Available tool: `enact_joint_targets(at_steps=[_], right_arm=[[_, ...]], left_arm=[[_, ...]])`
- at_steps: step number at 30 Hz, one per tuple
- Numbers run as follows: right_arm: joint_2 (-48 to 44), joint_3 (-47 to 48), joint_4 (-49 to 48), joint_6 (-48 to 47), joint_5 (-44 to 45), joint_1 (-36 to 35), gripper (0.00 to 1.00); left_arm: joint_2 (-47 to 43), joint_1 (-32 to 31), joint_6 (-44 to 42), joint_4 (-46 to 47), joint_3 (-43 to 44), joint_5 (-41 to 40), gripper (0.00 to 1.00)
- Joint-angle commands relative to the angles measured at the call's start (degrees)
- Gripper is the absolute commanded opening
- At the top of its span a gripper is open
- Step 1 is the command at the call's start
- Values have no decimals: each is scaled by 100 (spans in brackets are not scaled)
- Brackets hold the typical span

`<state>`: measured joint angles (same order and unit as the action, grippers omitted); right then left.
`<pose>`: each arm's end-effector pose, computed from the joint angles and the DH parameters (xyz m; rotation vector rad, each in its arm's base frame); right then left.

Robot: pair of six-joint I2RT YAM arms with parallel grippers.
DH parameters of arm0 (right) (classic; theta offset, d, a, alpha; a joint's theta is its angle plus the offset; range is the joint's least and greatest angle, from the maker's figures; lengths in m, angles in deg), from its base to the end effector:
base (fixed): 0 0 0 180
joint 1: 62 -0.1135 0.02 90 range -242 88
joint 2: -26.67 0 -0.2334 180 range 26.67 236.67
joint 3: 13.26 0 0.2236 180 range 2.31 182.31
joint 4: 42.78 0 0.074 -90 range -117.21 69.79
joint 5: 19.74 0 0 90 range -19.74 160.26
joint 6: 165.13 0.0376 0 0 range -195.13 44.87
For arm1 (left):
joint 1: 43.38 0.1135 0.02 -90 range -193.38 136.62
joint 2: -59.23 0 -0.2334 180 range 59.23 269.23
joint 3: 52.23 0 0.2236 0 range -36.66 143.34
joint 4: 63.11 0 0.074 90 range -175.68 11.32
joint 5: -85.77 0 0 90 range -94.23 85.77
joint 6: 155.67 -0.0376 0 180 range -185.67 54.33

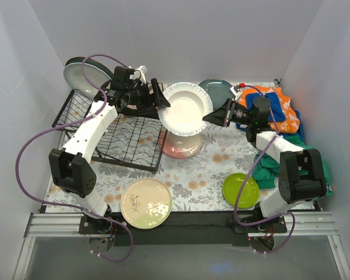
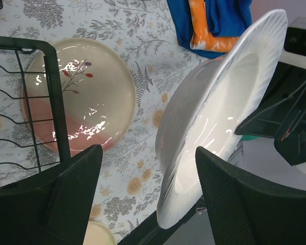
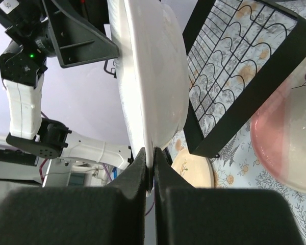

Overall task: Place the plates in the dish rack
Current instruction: Pass the plate from the right arm to the left

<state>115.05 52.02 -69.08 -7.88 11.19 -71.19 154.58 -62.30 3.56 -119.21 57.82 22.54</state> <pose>0.3031 0.0817 0.2643 -0.0617 1.8608 1.7558 0.3149 -0.1259 0.3315 -0.8393 2.4345 -1.2419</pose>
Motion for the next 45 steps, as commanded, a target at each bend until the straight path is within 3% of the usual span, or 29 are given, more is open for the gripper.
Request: enact_joint_targets(at_steps=[1,3,5,6,7,9,16,19,21,22,25,27,28,32,37,41,45], right_arm=[[-286,205,-1016,44,-377,-109,1],[-286,249,-1008,-53,-456,-179,1],[-304,276,-990,-202,-518,-249,1],[-304,302,-981,-246,-535,-276,1],[-312,302,-973,-282,-596,-302,1],[-295,320,-867,-431,-632,-373,1],[-277,626,168,-1634,-773,-610,4],[-225,943,802,-2214,-773,-829,25],[-163,1118,1232,-2599,-782,-917,33],[-154,1302,1381,-2750,-790,-1031,45],[-84,1785,2581,-3602,-712,-1242,65],[12,2102,3313,-4190,-624,-1365,69],[56,2313,4117,-4863,-432,-1505,70],[319,3226,5555,-5940,-105,-1805,72],[566,3948,7013,-6968,456,-2139,63],[610,4292,7482,-7435,738,-2262,59],[654,4538,7658,-7593,713,-2280,66]], left_arm=[[-411,28,-50,238,-174,759,67],[-491,28,2,300,-245,1022,61],[-614,28,11,265,-359,1190,45],[-649,20,11,230,-403,1313,34],[-693,28,11,195,-473,1349,17],[-930,28,11,160,-562,1340,0],[-2133,37,-208,493,-1238,1173,0],[-2661,37,-235,757,-1712,1279,0],[-2985,37,-191,933,-2036,1261,0],[-3083,37,-199,968,-2134,1226,0],[-3434,37,-243,1021,-2372,1077,0],[-3575,37,-305,1030,-2477,1024,0],[-3698,37,-331,1021,-2495,980,0],[-3840,37,-428,864,-2548,778,0],[-3980,37,-621,670,-2531,348,0],[-4086,37,-744,556,-2513,75,0],[-4130,29,-850,468,-2531,-83,0]])
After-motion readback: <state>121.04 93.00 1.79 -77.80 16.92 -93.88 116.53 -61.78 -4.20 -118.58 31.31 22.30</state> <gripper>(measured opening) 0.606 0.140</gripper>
